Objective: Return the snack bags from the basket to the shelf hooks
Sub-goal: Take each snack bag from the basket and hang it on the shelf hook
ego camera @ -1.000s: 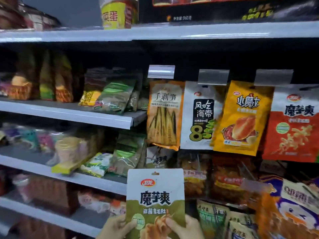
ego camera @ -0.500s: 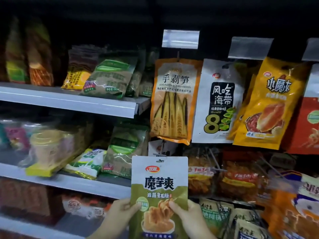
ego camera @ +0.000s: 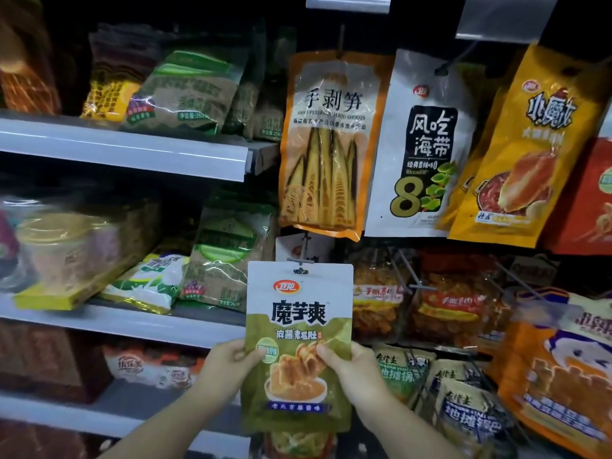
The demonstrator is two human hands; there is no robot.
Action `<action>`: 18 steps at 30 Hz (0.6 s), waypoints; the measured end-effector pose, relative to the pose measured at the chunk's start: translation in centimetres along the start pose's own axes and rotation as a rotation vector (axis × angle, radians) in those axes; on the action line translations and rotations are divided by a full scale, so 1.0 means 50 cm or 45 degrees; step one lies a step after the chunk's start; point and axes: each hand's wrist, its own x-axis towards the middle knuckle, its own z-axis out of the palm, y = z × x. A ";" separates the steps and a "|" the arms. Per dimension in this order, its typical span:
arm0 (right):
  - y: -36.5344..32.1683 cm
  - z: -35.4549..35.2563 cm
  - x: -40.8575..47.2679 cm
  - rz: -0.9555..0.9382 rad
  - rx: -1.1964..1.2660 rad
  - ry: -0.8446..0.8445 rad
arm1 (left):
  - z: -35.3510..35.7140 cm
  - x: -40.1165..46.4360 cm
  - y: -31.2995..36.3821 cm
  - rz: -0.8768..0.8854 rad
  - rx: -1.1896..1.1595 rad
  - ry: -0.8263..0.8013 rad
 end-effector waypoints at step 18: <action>0.028 -0.001 0.082 -0.013 0.020 -0.017 | 0.086 0.017 -0.004 0.060 -0.176 0.476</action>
